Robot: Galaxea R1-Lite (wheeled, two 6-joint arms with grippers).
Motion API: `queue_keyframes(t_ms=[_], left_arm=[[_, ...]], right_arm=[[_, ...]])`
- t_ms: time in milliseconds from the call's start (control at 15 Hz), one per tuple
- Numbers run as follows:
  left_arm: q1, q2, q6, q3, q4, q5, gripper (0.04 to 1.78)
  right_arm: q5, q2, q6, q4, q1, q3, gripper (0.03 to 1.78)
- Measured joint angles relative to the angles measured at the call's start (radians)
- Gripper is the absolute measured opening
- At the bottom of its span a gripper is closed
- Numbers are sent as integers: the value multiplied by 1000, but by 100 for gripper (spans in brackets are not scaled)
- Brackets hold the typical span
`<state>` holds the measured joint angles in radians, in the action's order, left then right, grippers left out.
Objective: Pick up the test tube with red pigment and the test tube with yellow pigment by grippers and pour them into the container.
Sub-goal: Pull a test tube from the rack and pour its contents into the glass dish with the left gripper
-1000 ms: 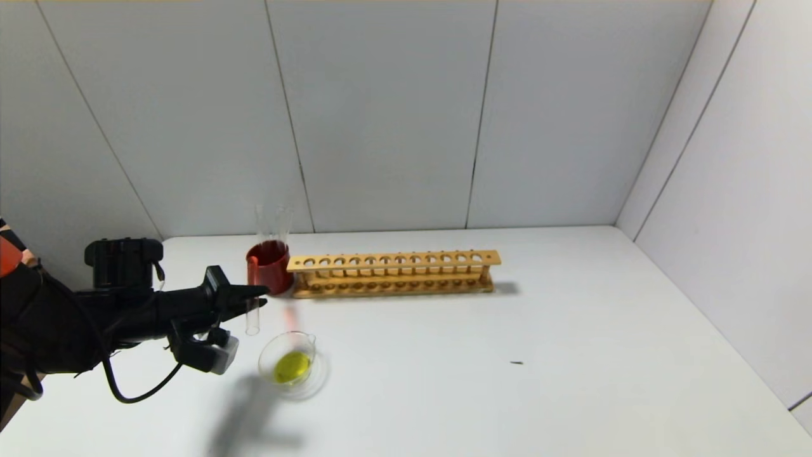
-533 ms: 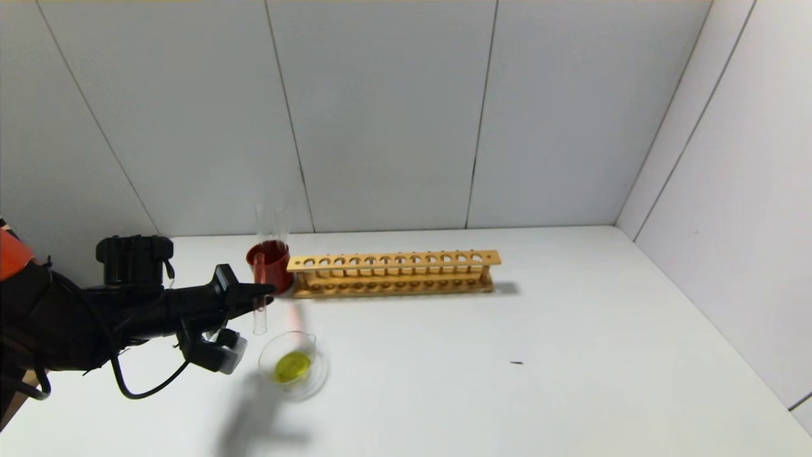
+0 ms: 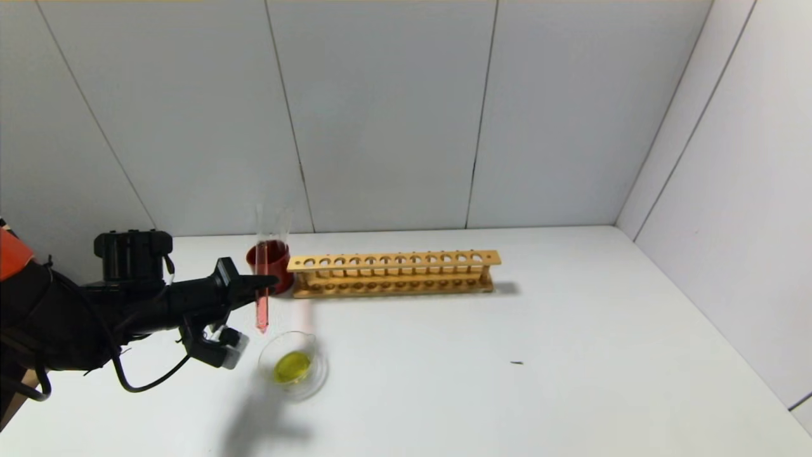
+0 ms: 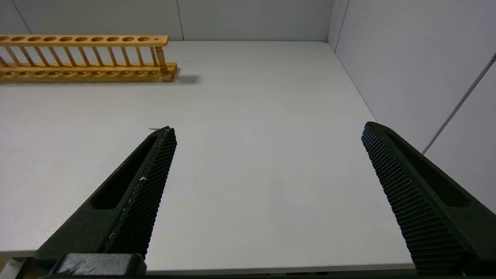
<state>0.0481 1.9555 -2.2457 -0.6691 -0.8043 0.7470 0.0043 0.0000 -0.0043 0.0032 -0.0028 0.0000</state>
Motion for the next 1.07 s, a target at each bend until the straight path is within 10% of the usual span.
queue_keyframes(t_ms=[1067], left_arm=[[-27, -19, -77, -7, -109, -32, 32]], right_arm=[[0, 0, 0, 0, 0, 0, 175]])
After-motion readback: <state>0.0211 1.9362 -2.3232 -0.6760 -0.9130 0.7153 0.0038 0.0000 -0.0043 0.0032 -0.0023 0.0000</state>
